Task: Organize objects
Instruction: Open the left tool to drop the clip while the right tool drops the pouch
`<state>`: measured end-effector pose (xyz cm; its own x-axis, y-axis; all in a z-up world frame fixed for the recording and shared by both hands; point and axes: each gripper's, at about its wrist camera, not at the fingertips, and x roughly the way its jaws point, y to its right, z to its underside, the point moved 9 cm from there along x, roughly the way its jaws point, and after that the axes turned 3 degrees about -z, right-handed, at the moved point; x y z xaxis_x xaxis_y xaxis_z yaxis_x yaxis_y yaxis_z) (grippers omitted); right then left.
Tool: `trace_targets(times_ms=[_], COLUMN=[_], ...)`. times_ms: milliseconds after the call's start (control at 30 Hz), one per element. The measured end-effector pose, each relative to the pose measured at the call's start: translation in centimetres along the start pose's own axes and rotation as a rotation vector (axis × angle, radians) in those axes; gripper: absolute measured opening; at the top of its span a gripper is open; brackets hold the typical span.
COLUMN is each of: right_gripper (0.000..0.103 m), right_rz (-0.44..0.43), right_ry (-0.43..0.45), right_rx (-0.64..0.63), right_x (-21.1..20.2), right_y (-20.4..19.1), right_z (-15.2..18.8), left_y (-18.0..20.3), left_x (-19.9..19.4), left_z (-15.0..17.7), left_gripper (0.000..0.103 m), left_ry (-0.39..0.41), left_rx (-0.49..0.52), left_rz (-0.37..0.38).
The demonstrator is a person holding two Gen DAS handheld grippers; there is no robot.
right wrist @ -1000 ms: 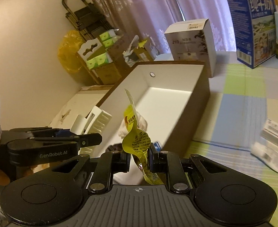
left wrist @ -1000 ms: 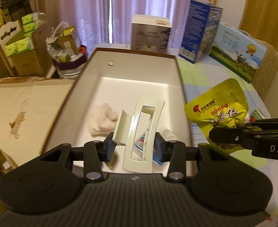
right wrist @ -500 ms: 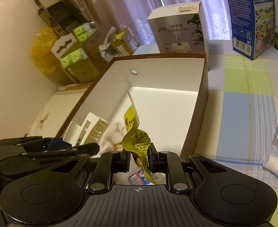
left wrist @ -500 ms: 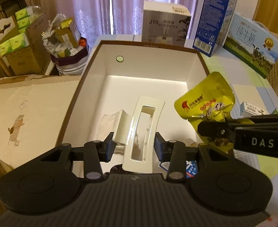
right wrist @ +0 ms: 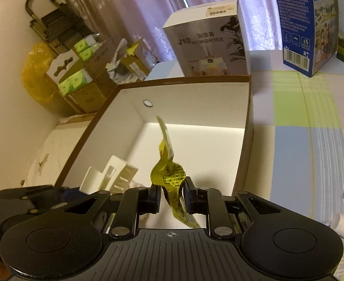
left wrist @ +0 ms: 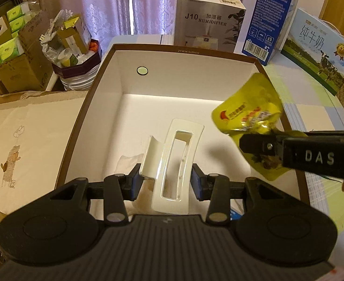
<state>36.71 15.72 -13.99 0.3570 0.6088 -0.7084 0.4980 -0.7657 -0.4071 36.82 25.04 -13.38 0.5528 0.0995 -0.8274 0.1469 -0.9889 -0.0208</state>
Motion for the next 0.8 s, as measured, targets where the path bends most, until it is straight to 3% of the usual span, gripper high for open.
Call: trace_targets(times_ms=[100, 700, 800], right_gripper=[0.032, 0.034, 0.035], right_rz=[0.013, 0.052, 0.054], right_ry=[0.007, -0.014, -0.013], right_rx=[-0.018, -0.112, -0.138], right_x=[-0.2, -2.2, -2.7], right_y=[0.2, 0.0, -0.3], right_z=[-0.1, 1.0, 1.3], left_y=[0.0, 0.3, 0.0], left_x=[0.4, 1.9, 1.7], left_z=[-0.1, 0.3, 0.4], left_gripper=[0.038, 0.038, 0.045], left_ry=[-0.005, -0.023, -0.021], left_rx=[0.001, -0.022, -0.034], left_rz=[0.002, 0.038, 0.036])
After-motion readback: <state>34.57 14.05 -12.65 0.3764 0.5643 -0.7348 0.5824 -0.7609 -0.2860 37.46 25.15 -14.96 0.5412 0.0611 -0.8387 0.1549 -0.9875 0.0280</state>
